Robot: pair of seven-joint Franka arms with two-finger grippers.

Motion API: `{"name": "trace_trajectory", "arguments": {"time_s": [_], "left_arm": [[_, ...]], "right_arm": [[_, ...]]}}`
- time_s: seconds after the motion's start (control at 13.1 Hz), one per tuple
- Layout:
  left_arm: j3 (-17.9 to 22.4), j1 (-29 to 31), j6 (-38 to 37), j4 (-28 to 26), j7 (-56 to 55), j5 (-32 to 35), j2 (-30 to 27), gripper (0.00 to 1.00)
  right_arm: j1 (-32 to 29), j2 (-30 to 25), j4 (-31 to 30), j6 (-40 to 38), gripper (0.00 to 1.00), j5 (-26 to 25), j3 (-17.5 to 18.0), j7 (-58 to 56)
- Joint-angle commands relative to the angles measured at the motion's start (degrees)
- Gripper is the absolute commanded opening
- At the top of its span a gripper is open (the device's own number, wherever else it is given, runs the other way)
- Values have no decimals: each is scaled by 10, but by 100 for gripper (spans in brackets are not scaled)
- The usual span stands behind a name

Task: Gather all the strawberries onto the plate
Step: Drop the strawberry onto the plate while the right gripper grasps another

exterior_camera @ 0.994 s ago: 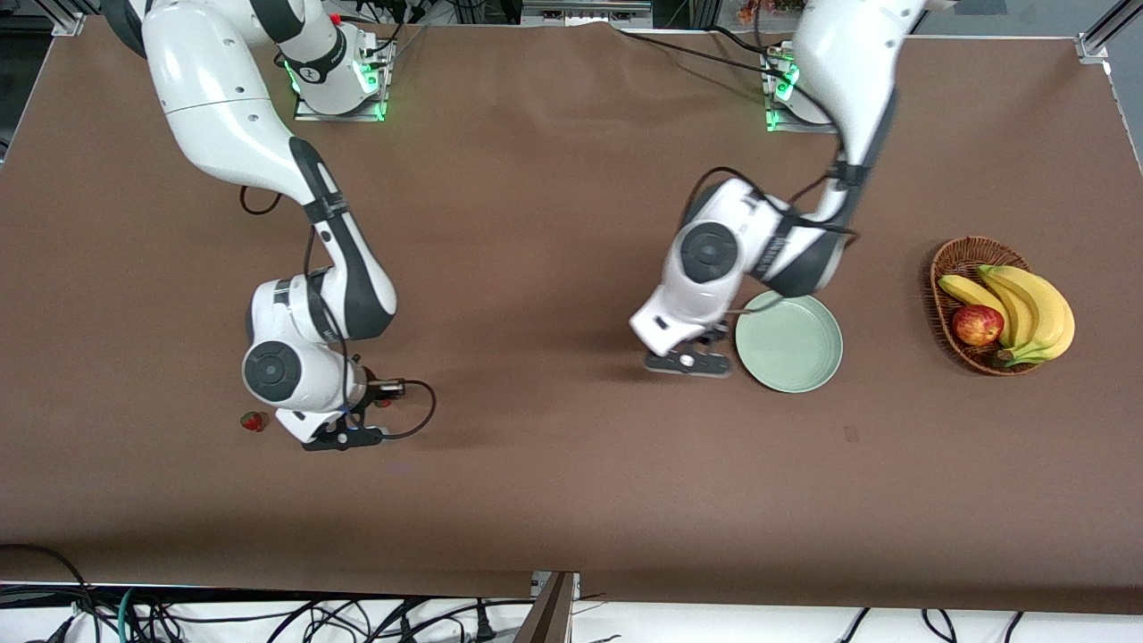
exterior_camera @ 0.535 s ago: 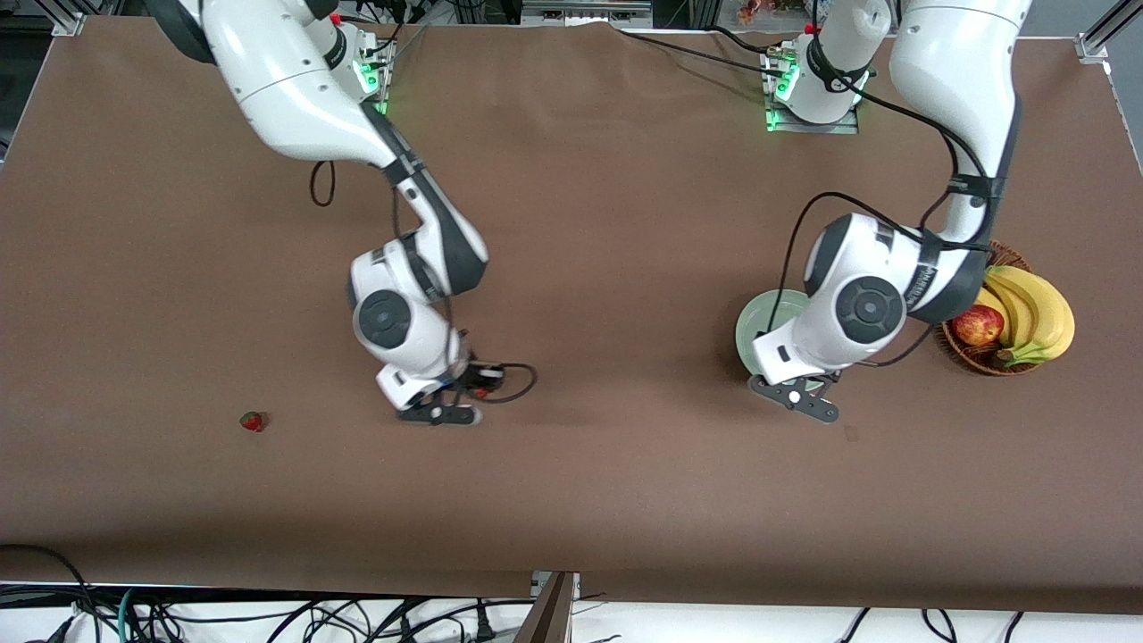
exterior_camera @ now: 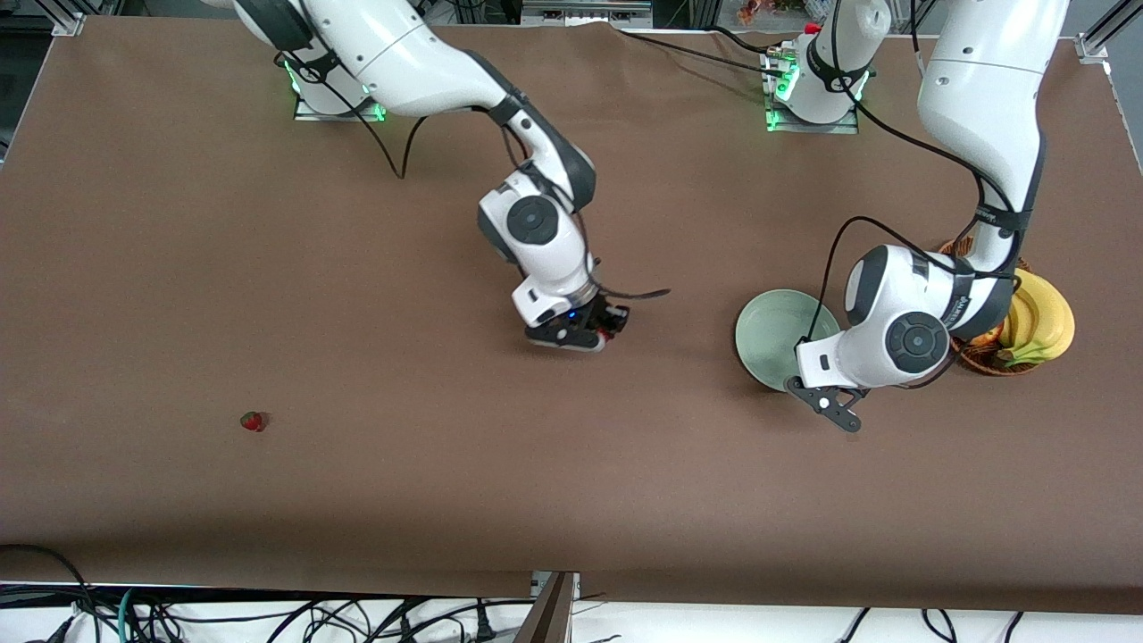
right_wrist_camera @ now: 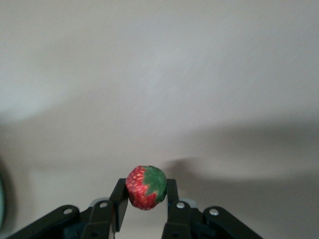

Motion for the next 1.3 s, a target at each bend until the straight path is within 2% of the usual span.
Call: {"name": "trace_trajectory", "arguments": {"time_s": [0.0, 0.31, 0.38, 0.46, 0.54, 0.76, 0.99, 1.22], "left_arm": [[-4, 2, 6, -11, 5, 1, -11, 100], [-4, 2, 1, -10, 5, 1, -14, 100], [-4, 1, 1, -10, 5, 1, -14, 100], [-5, 0, 1, -10, 5, 1, -15, 100], [-5, -1, 0, -10, 5, 1, -16, 100], [-6, -3, -9, -10, 4, 1, -24, 100], [-9, -4, -28, -9, -16, 1, -43, 100], [-57, -5, -49, -4, -118, 1, -51, 100]], "right_arm": [[36, 26, 7, 46, 24, 9, -5, 33], [54, 38, 8, 58, 26, 9, -5, 43], [55, 39, 7, 62, 32, 9, -5, 42], [54, 39, 8, 62, 90, 9, -5, 42], [54, 36, 11, 62, 100, 9, -6, 39], [37, 26, 26, 51, 100, 8, -14, 32], [-26, 4, 26, 0, 100, 2, -13, -27], [-95, -11, 26, -73, 100, 2, -13, -150]]}}
